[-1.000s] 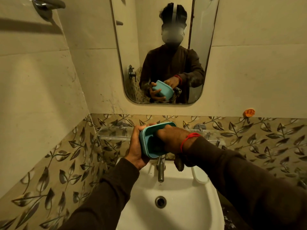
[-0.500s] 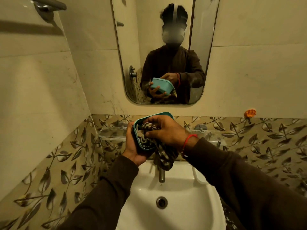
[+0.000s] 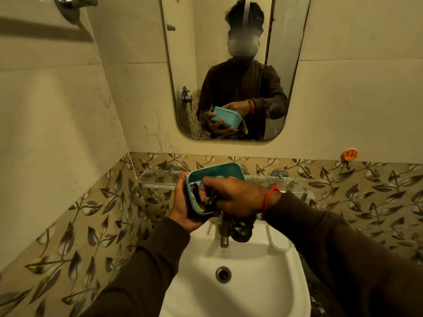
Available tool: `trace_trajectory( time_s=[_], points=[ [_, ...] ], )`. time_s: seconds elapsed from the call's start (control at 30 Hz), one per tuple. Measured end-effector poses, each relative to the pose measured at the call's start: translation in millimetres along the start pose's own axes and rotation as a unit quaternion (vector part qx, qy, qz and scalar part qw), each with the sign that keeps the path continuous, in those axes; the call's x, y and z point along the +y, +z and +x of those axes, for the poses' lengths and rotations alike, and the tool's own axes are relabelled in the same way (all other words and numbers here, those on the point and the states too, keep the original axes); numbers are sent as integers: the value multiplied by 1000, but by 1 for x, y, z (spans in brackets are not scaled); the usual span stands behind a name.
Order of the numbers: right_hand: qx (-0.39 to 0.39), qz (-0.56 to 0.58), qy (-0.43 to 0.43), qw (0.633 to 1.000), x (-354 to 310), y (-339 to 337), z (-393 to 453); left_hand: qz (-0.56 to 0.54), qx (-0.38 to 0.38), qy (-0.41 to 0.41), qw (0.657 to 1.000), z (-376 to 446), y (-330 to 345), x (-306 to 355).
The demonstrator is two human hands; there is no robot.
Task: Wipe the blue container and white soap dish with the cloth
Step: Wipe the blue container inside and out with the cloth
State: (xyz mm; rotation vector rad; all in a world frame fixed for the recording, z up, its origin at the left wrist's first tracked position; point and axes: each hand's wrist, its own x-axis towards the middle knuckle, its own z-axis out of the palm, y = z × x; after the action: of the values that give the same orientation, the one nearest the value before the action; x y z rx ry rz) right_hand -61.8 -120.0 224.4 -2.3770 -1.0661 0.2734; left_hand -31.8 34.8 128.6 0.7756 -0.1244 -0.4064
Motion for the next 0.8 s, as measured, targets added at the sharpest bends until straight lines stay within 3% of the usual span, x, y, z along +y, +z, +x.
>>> trace_trajectory(
  time_s=[0.1,0.2,0.3,0.37,0.57,0.8],
  points=[
    [-64,-84,-24,994,7,-7,-4,-2,11,-28,1000,2,3,3],
    [-60,-211,-28,975,14,-14,-6,-19,38,-48,998,2,-1,5],
    [-27,-436,-63,897,26,-18,-8,-2,46,-43,998,0,3,11],
    [-13,-506,-47,861,29,-17,-8,19,55,-49,997,0,9,15],
    [85,-524,32,847,29,7,-6,57,82,-60,993,0,16,18],
    [47,-508,68,857,27,16,-7,94,96,-50,990,-4,21,11]
  ],
)
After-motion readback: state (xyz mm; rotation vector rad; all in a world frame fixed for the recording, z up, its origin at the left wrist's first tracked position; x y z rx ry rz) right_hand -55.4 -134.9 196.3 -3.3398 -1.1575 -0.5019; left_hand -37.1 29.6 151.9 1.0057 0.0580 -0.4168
